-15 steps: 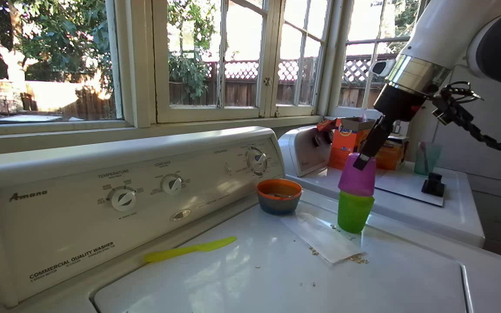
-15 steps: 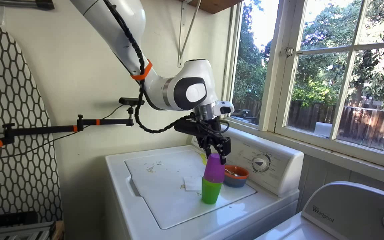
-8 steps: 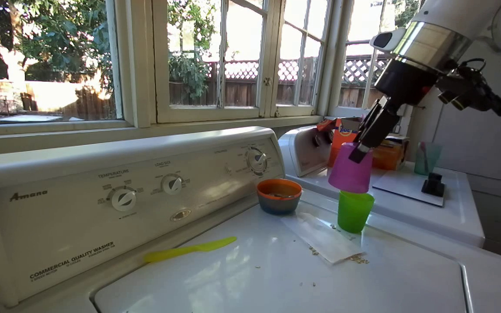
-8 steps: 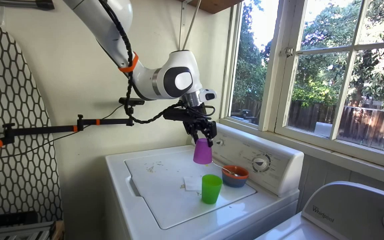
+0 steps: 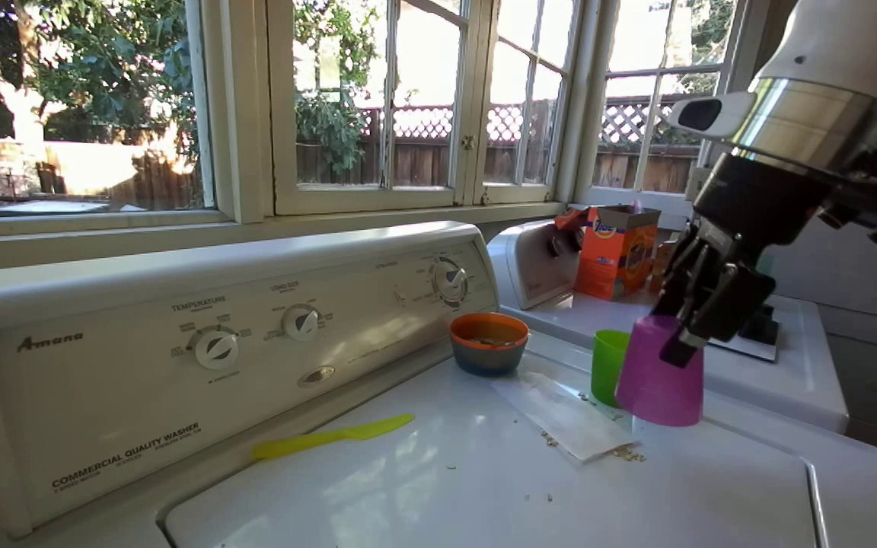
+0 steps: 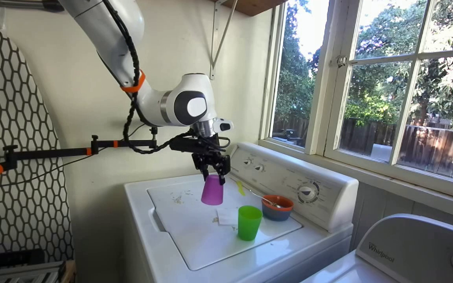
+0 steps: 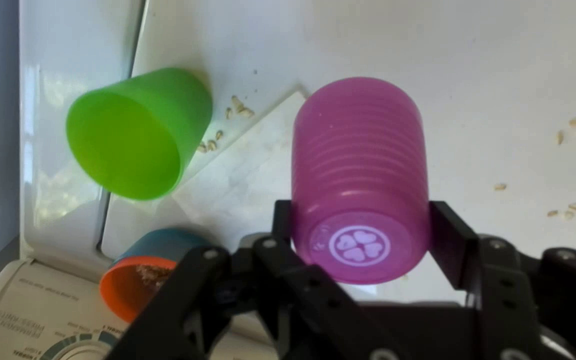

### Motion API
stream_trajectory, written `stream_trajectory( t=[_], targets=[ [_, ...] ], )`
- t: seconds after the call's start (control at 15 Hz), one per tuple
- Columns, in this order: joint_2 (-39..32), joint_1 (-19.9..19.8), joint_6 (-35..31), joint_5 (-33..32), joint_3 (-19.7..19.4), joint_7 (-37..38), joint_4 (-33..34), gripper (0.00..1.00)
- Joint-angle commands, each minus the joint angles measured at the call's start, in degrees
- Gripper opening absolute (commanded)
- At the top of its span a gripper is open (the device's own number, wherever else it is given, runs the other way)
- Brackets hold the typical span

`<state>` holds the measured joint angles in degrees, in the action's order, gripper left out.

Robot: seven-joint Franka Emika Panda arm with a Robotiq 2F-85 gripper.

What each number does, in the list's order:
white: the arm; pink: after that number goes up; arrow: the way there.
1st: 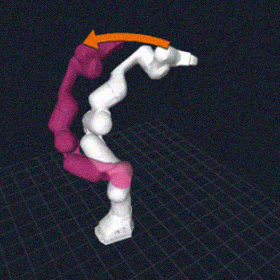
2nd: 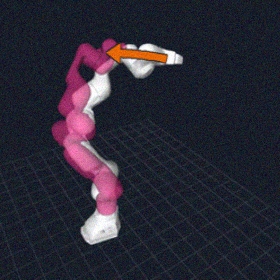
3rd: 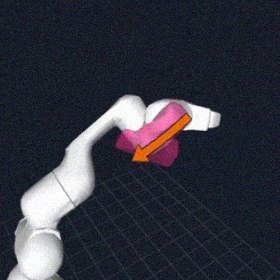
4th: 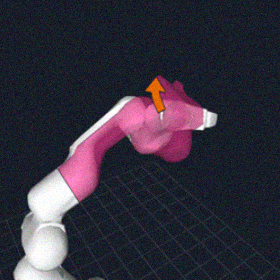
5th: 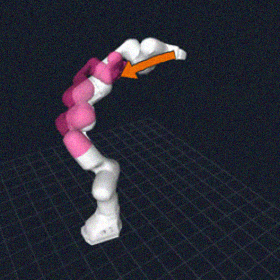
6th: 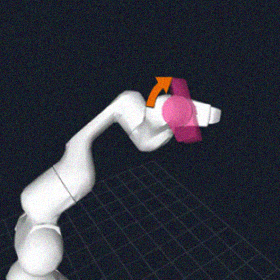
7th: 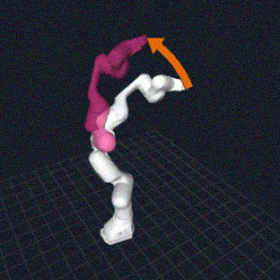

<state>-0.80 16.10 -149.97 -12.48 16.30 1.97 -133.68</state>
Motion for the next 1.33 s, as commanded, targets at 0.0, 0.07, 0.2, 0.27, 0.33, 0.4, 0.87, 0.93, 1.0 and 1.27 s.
stream_trajectory(
  t=[0.0,0.07,0.2,0.27,0.33,0.4,0.87,0.93,1.0,1.27],
  targets=[
    [2.38,0.31,-3.86,-1.35,0.15,2.5,-7.2,0.42],
    [2.69,0.28,-5.51,-2.11,0.12,3.58,-8.57,0.42],
    [3.44,0.11,-8.77,-5.09,-0.04,6.73,-10.92,0.42],
    [3.51,-0.03,-10.27,-6.41,0.0,8.24,-11.8,0.42],
    [3.47,-0.17,-11.4,-7.75,-0.04,9.85,-12.6,0.42],
    [3.35,-0.22,-12.4,-8.2,-0.03,10.66,-13.31,0.42],
    [2.16,-0.41,-13.54,-10.07,-0.34,14.62,-15.18,0.56],
    [2.09,-0.39,-13.48,-10.02,-0.37,14.75,-15.24,0.92],
    [2.17,-0.41,-13.48,-10.18,-0.41,15.0,-15.24,0.94],
    [4.9,-0.65,-11.34,-13.5,-0.34,17.95,-14.92,1.0]
  ],
)
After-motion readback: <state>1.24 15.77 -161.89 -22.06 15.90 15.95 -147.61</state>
